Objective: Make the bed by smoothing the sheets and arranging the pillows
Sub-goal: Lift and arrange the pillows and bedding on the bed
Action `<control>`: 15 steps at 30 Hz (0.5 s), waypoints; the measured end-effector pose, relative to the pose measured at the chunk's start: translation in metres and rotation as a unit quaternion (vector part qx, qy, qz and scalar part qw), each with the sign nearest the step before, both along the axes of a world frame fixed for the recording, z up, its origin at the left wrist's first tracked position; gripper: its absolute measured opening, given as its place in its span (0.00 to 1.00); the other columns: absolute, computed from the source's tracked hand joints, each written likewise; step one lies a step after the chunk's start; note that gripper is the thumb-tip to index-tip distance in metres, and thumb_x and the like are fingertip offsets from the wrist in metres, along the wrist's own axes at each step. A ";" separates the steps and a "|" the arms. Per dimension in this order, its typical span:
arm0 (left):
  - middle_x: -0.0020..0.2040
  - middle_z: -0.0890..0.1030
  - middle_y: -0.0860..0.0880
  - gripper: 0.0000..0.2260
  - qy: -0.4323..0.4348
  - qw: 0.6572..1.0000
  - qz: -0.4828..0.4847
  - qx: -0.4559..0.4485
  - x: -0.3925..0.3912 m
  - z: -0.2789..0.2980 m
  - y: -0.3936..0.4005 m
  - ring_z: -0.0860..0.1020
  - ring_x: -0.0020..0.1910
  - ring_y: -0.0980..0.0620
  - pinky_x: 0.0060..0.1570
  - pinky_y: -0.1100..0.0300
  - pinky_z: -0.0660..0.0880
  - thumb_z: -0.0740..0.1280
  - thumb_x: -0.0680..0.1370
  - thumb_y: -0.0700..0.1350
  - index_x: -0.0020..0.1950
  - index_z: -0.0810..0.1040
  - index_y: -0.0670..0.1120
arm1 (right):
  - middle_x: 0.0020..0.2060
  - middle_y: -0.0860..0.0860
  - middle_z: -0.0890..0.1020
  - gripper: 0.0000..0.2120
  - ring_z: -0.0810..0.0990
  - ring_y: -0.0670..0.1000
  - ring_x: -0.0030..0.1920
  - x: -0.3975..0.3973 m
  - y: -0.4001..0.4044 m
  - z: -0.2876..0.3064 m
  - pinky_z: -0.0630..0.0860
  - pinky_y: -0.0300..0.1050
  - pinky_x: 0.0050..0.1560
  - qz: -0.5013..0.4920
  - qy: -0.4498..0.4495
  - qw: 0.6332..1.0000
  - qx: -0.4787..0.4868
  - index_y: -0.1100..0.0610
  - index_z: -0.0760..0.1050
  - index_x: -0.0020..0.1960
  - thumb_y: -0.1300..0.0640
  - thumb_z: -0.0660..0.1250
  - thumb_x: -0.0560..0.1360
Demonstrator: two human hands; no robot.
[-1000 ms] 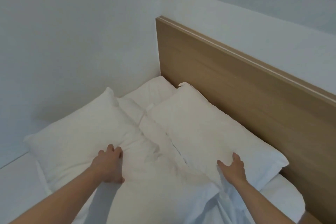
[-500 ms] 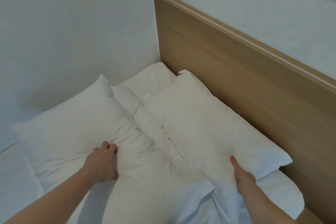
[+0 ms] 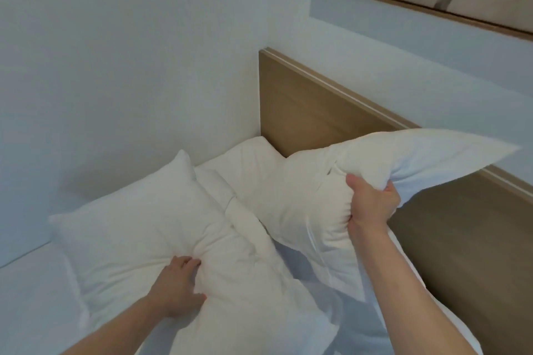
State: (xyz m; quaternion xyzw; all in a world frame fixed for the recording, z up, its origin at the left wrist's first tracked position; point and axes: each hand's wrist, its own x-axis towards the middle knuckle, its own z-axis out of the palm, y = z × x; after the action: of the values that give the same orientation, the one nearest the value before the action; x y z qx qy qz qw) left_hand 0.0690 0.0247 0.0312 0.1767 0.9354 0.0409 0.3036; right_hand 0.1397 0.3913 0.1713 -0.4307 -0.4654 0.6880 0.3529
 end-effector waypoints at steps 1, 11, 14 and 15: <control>0.77 0.65 0.51 0.47 -0.028 0.999 0.027 0.019 -0.001 0.009 0.003 0.65 0.76 0.49 0.74 0.56 0.62 0.66 0.63 0.71 0.78 0.64 0.52 | 0.41 0.42 0.87 0.13 0.86 0.47 0.46 -0.007 -0.011 0.025 0.82 0.47 0.51 0.000 0.020 1.000 0.012 0.51 0.82 0.45 0.66 0.78 0.66; 0.62 0.83 0.46 0.56 -0.431 0.651 0.359 0.511 -0.004 0.141 0.092 0.82 0.59 0.40 0.65 0.39 0.75 0.63 0.56 0.85 0.70 0.76 0.46 | 0.43 0.44 0.88 0.19 0.87 0.48 0.45 0.028 -0.122 0.179 0.83 0.42 0.42 -0.021 0.243 0.969 0.022 0.52 0.80 0.51 0.72 0.76 0.68; 0.61 0.84 0.45 0.42 -0.407 0.568 0.367 0.613 -0.016 0.182 0.089 0.83 0.60 0.42 0.66 0.40 0.75 0.72 0.62 0.77 0.66 0.81 0.50 | 0.52 0.53 0.87 0.23 0.87 0.55 0.51 0.055 -0.144 0.191 0.84 0.47 0.45 0.004 0.287 0.958 -0.019 0.61 0.78 0.63 0.70 0.75 0.68; 0.61 0.85 0.46 0.35 -0.385 0.562 0.361 0.636 -0.020 0.192 0.083 0.83 0.60 0.43 0.67 0.42 0.75 0.75 0.65 0.71 0.64 0.82 0.50 | 0.55 0.57 0.86 0.25 0.86 0.57 0.54 0.062 -0.153 0.191 0.83 0.49 0.47 0.022 0.292 0.956 -0.028 0.64 0.77 0.66 0.69 0.75 0.69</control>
State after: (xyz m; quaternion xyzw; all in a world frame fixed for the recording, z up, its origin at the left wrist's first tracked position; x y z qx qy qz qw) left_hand 0.0490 0.1074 0.2231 -0.0612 0.4469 0.7961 0.4035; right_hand 0.2021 0.2384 0.3624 -0.2103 -0.3323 0.8043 0.4455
